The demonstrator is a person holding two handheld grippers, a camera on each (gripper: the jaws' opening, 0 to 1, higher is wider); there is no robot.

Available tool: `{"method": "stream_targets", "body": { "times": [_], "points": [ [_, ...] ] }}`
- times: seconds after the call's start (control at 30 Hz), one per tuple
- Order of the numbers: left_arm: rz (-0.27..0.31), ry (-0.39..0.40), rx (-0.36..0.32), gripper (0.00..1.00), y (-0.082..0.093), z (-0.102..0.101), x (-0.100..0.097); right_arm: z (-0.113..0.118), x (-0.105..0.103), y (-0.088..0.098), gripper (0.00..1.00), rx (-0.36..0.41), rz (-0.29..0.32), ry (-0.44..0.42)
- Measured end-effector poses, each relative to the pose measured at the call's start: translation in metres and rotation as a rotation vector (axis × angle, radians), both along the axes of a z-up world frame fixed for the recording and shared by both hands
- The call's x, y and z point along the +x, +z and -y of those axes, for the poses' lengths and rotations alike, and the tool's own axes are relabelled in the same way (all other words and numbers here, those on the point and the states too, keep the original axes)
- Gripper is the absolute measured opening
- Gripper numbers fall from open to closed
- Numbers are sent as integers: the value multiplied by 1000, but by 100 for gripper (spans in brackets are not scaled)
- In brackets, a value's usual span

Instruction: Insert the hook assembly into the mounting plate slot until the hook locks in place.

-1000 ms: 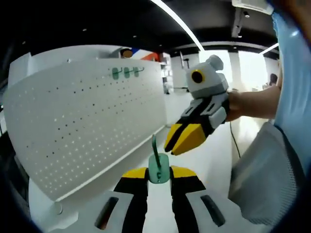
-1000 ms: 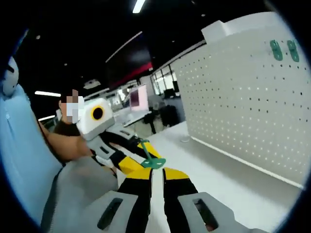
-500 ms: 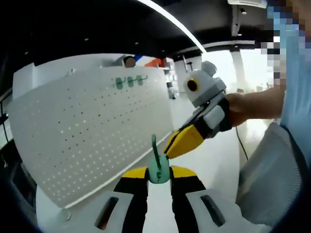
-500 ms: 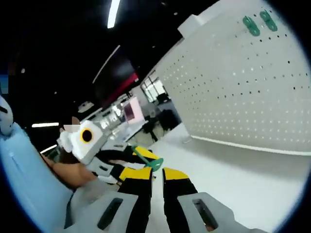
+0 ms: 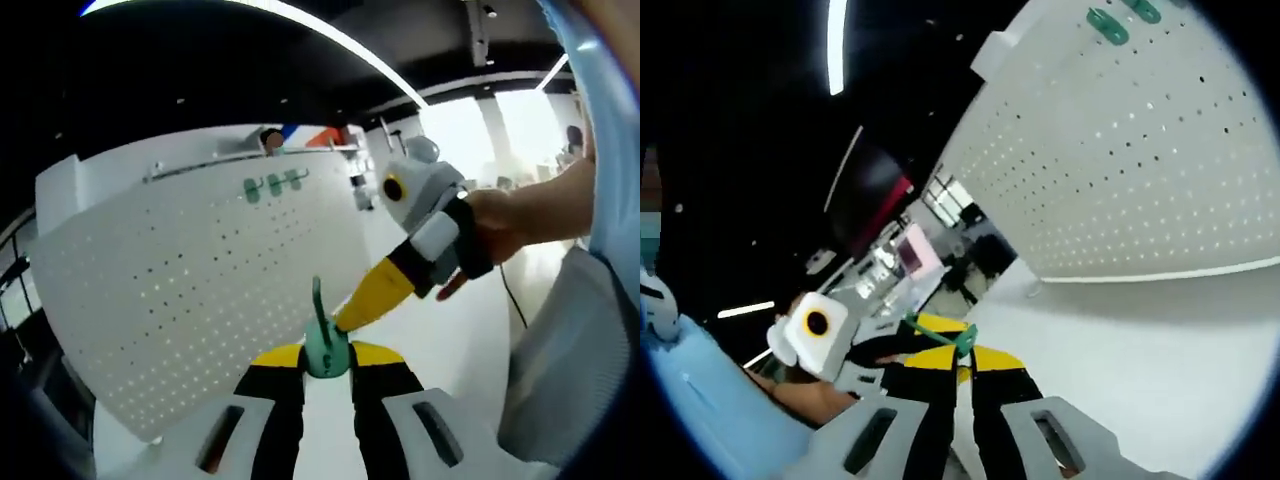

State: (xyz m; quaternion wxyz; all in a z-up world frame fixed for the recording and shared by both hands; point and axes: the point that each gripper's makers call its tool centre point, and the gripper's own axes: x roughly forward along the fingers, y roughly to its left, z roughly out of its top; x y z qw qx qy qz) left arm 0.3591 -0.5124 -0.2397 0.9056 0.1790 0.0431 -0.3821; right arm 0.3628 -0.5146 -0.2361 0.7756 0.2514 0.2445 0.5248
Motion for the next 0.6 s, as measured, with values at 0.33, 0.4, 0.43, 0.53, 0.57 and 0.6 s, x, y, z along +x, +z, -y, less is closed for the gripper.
{"method": "stream_targets", "body": {
  "times": [0.33,0.4,0.43,0.53,0.57,0.6],
  "points": [
    [13,-7,15,18,0,2,1,2,3,3,1,3,16,-11],
    [16,-12,21,18,0,3,1,2,3,5,0,-7,48,-1],
    [13,-16,25,18,-1,3,0,3,2,5,0,-11,56,5],
    [-6,-27,19,18,-3,5,-1,3,-1,6,0,-37,106,33],
    [-9,-30,17,18,-3,6,-1,4,-1,6,0,-36,105,37],
    [-10,-36,14,18,-3,6,-1,4,-1,6,0,-35,105,39]
  ]
}}
